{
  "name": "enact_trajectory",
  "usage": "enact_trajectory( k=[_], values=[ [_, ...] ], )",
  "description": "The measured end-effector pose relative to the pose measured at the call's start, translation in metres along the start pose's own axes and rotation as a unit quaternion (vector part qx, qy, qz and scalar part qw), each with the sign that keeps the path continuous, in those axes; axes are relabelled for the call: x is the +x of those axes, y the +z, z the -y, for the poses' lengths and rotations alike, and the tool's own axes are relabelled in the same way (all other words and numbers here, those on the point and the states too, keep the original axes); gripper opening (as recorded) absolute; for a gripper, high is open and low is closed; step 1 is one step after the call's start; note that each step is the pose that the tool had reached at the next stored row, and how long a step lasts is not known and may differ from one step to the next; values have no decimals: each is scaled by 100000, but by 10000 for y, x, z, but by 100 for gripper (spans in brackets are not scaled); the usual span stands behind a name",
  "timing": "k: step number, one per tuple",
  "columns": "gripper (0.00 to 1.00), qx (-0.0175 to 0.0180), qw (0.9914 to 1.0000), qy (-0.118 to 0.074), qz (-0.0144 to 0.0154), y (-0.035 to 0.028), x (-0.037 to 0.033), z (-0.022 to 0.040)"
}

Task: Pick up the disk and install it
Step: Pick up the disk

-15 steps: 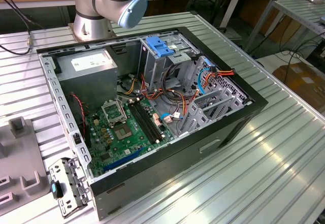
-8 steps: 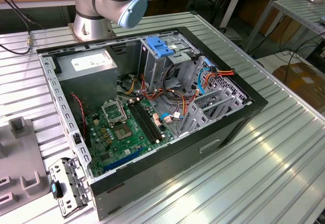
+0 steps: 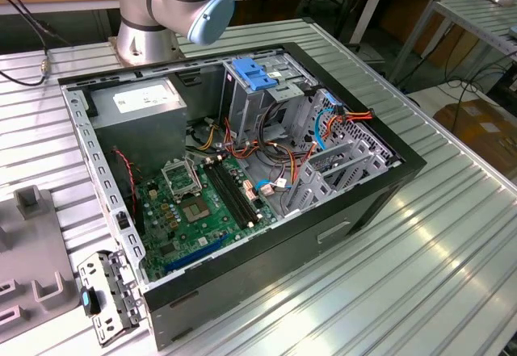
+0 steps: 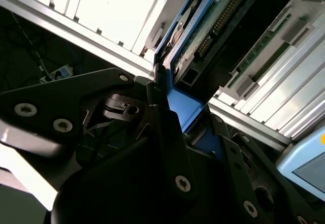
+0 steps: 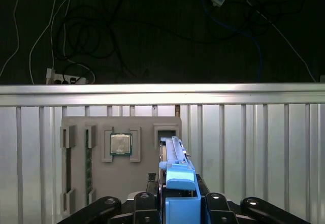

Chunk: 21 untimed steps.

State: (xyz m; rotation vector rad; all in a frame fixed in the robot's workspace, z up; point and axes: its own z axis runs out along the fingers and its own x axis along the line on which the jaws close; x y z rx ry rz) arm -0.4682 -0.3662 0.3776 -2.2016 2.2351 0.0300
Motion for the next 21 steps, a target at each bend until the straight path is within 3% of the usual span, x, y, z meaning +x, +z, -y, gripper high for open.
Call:
enact_trajectory(
  k=[21],
  values=[
    [37,-26,100000,1,-5,-153,-3,-2]
  ],
)
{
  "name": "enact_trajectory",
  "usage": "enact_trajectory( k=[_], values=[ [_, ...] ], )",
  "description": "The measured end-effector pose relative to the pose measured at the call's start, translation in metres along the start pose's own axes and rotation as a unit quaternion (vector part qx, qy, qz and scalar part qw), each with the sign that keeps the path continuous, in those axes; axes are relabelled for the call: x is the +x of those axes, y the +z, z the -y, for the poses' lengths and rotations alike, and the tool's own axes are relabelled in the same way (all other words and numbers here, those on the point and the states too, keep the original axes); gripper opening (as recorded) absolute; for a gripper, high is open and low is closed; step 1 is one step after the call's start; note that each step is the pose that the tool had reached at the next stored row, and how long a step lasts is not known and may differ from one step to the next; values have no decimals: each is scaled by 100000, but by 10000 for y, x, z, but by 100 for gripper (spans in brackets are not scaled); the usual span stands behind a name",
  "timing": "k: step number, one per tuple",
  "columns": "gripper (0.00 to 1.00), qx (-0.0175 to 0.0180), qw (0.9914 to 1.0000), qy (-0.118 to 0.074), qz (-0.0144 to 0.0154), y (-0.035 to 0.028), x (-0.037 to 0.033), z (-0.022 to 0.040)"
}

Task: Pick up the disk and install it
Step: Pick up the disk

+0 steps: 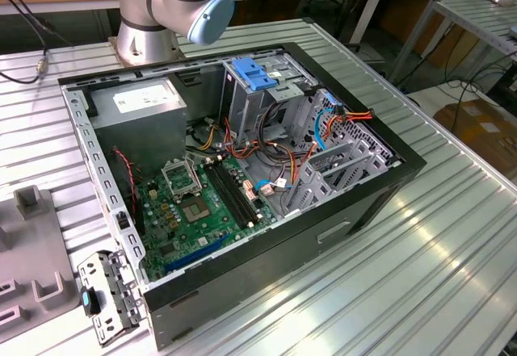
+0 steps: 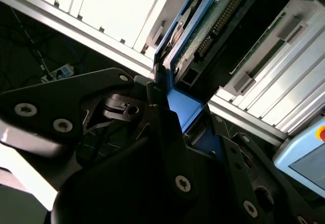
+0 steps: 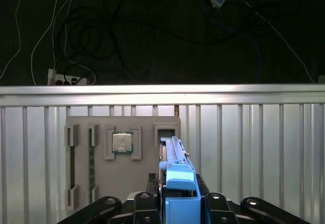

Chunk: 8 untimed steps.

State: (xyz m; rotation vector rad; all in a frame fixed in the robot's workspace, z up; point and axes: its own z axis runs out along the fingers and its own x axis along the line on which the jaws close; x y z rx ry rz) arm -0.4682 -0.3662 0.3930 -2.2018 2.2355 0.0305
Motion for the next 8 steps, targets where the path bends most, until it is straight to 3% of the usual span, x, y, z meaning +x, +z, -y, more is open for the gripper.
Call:
enact_trajectory(
  k=[8],
  values=[
    [37,-9,100000,-1,2,-55,-1,-1]
  ],
)
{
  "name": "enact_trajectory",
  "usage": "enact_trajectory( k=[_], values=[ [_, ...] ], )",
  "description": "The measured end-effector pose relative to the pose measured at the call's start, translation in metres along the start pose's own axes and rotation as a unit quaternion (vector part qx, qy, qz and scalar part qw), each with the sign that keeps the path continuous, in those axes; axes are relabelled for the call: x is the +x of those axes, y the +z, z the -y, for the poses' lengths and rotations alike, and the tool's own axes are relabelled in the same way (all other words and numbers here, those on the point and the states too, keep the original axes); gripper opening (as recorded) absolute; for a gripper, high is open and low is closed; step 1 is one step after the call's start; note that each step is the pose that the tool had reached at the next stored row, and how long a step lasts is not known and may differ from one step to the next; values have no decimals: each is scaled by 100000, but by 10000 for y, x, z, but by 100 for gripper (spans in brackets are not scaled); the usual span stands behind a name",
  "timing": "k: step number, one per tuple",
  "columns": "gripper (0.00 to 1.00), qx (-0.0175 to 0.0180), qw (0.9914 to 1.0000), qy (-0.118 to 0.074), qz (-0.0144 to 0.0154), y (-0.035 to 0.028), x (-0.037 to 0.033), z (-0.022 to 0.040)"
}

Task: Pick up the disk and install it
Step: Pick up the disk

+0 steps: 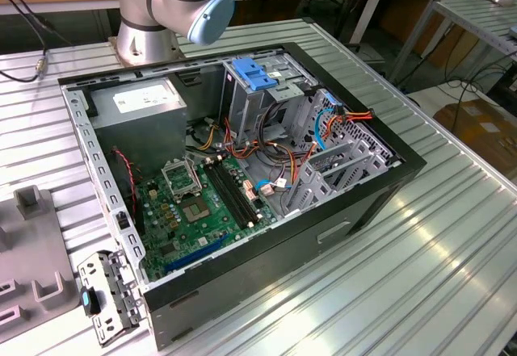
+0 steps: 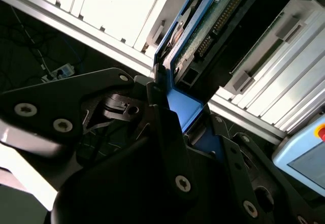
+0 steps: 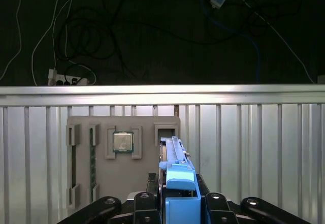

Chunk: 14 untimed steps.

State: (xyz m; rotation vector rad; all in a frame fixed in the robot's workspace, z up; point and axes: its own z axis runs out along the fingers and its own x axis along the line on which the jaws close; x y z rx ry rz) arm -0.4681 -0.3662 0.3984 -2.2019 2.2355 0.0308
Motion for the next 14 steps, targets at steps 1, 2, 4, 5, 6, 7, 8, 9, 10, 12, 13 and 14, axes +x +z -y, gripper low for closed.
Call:
enact_trajectory(
  k=[1,2,4,5,6,7,8,9,10,12,13,14],
  values=[
    [37,4,100000,0,-1,-6,0,0],
    [37,5,100000,-1,1,-11,0,0],
    [37,-3,100000,-2,-1,-25,0,0],
    [37,-5,100000,0,-2,-31,-1,0],
    [37,-3,100000,-1,-1,-39,-1,0],
    [37,-5,100000,1,-1,-48,-1,-1],
    [37,-10,100000,-1,-1,-61,-1,-1],
    [37,-11,100000,0,0,-76,-1,-1],
    [37,-20,100000,-2,-2,-88,-1,-1],
    [37,-23,100000,-2,-1,-100,-2,-1],
    [37,-30,100000,1,-1,-113,-2,-1],
    [37,-39,100000,0,1,-135,-2,-1]
  ],
)
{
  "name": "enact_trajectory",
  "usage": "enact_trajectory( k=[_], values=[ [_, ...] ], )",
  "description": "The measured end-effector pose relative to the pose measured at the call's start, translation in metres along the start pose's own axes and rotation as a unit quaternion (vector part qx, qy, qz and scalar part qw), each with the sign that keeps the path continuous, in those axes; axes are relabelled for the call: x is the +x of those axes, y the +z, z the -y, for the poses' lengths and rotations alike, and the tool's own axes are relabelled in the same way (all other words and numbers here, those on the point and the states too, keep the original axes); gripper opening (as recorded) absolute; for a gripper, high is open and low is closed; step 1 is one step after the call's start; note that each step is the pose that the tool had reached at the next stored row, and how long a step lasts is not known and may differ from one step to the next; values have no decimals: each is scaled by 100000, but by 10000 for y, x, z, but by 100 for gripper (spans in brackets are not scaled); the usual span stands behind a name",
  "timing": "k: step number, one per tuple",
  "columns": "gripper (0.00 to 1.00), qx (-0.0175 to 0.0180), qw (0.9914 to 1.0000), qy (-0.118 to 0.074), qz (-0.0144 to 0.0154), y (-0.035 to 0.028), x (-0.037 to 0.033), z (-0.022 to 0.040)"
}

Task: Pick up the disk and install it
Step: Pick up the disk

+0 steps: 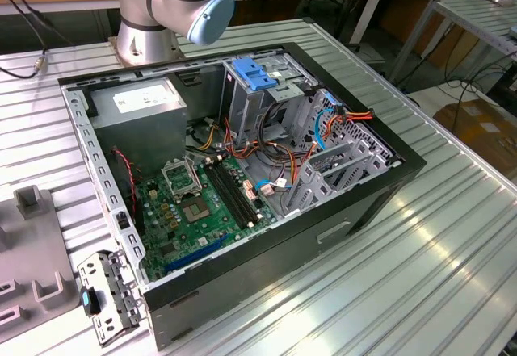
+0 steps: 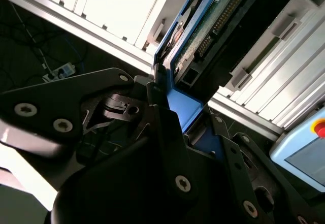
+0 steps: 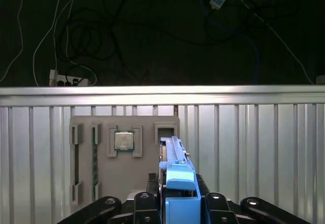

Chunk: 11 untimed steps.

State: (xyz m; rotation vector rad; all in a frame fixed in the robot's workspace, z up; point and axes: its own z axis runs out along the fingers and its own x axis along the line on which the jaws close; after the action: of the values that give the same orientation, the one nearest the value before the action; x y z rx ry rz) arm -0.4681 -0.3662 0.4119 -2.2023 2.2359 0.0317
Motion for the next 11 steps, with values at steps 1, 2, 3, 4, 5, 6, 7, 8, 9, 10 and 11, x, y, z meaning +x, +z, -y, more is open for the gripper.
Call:
enact_trajectory(
  k=[1,2,3,4,5,6,7,8,9,10,11],
  values=[
    [37,-3,100000,-2,0,-12,0,0],
    [37,-10,100000,1,-1,-22,0,0],
    [37,-14,100000,-1,-1,-31,0,0],
    [37,-15,100000,0,-1,-37,0,-1],
    [37,-17,100000,-1,-3,-45,-1,-1],
    [37,-21,100000,0,-3,-55,-1,0],
    [37,-22,100000,0,-3,-69,-1,-1],
    [37,-24,100000,-1,-1,-90,-1,-1],
    [37,-23,100000,0,-1,-96,-1,-1],
    [37,-27,100000,1,-1,-106,-2,-1],
    [37,-32,100000,1,-2,-123,-2,-2]
  ],
)
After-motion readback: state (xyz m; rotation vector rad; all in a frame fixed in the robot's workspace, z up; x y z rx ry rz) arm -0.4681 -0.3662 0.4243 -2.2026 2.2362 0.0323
